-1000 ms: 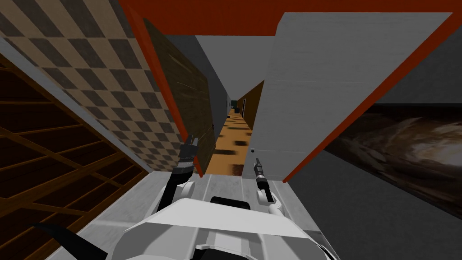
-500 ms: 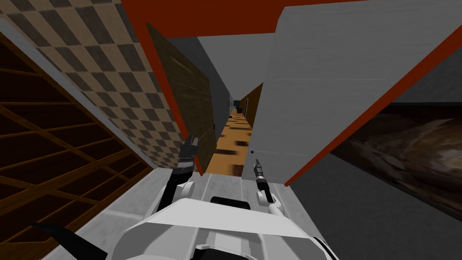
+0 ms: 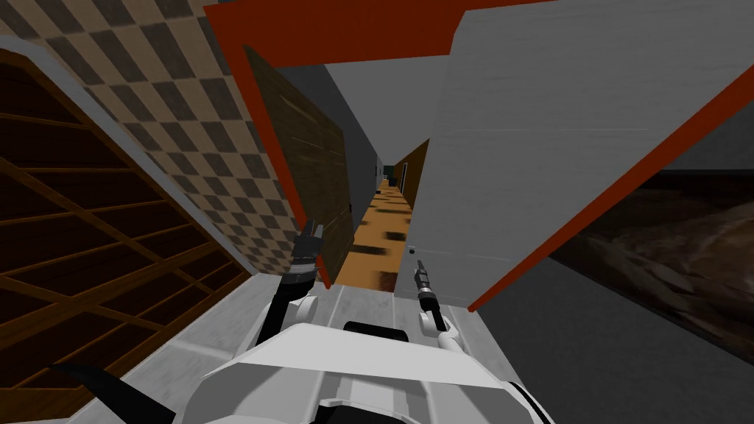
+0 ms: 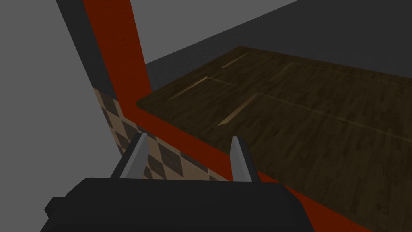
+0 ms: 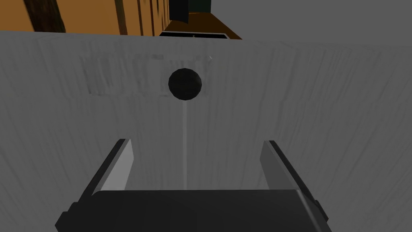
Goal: Push the door open
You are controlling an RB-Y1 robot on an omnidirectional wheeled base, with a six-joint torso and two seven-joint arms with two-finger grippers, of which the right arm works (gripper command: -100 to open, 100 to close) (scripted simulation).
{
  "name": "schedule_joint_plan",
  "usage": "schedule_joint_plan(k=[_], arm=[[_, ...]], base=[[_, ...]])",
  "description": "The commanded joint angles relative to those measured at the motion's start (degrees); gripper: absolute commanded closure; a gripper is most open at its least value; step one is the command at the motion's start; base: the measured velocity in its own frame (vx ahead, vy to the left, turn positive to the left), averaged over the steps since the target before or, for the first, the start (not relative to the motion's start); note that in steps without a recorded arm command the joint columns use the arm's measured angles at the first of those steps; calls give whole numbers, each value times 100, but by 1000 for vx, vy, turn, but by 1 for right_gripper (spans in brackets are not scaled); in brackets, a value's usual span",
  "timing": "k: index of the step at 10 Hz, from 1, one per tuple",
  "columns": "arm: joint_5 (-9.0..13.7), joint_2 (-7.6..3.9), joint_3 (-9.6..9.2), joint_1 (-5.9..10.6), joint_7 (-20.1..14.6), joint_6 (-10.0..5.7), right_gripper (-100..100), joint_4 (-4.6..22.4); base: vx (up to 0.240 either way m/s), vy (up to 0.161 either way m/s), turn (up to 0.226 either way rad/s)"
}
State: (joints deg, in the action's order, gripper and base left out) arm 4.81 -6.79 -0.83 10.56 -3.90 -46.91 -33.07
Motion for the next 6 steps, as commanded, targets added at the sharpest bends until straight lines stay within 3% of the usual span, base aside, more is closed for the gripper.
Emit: schedule_joint_plan(k=[1,6], arm=[[9,4,16,4,11,-12,-100,15],[37,14,67,7,41,-41,-100,53]], base=[[170,-4,30],[191,-3,25]])
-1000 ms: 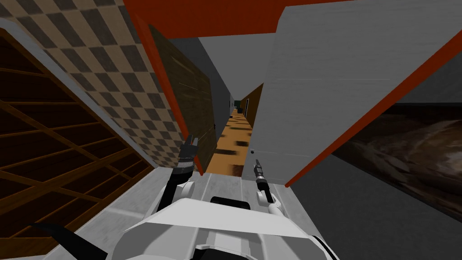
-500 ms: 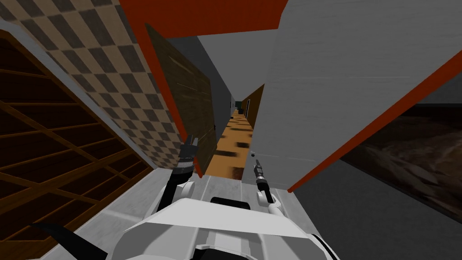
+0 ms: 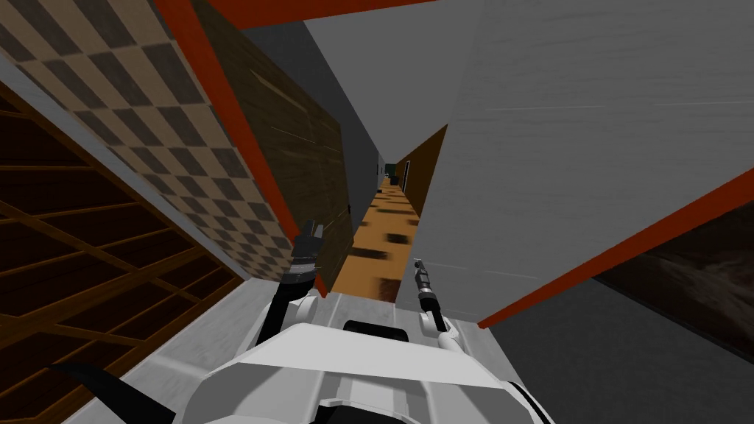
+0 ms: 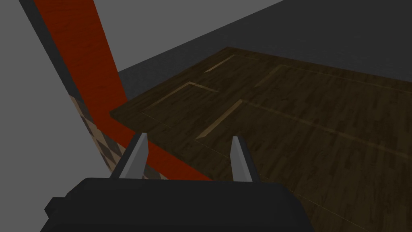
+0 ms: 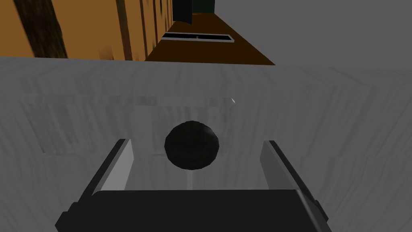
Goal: Push the door open
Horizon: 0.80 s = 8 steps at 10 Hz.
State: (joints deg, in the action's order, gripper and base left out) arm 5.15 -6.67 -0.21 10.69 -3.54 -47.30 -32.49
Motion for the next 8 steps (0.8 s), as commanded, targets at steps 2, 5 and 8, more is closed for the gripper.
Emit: schedule_joint_plan(k=[2,5,8], arm=[[5,1,8,-10,5,1,-100,-13],[5,1,8,-10,5,1,100,-13],[5,1,8,-10,5,1,100,-13]], base=[[123,-5,9],[-19,0,5],[-5,0,-1]])
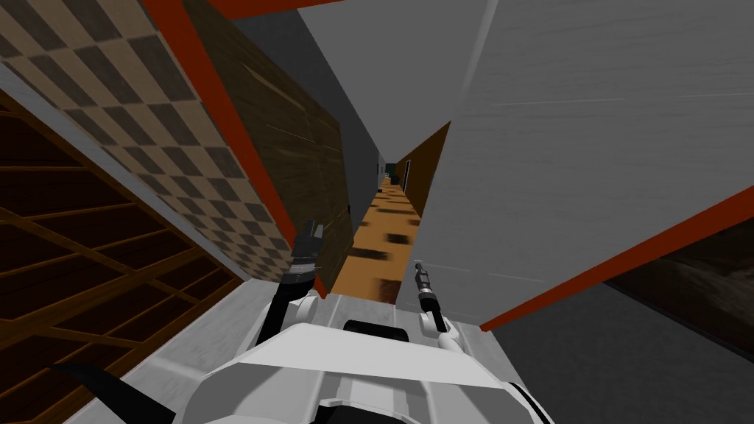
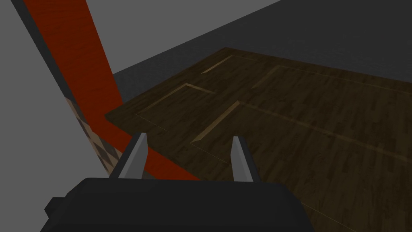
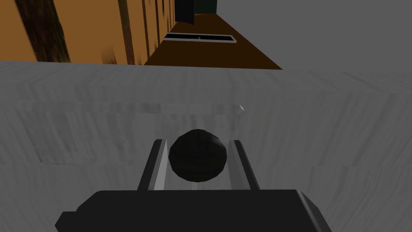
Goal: Push the door open
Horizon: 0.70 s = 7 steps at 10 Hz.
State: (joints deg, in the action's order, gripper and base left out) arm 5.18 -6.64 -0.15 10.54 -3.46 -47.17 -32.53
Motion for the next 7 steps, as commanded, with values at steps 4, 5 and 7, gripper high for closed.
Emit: schedule_joint_plan(k=[4,5,7], arm=[[91,-29,170,-4,65,-5,100,25],[115,-37,215,-6,82,-6,100,32],[182,-59,338,-9,130,-9,100,50]], base=[[154,41,-35],[196,6,-15],[210,46,-49]])
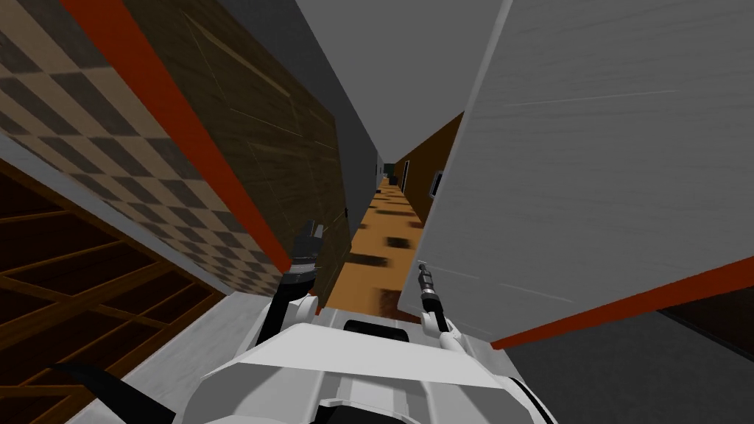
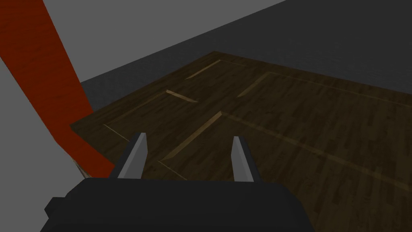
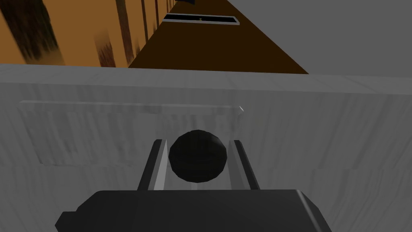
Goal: Push the door open
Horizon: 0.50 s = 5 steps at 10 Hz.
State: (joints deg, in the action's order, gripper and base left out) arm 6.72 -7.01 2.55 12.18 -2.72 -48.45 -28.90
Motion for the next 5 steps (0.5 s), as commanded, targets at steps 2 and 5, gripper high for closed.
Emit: schedule_joint_plan(k=[2,5], arm=[[28,-21,67,-173,56,118,100,-313],[136,-56,268,-178,133,113,100,-284]], base=[[97,10,-4],[159,55,-56]])
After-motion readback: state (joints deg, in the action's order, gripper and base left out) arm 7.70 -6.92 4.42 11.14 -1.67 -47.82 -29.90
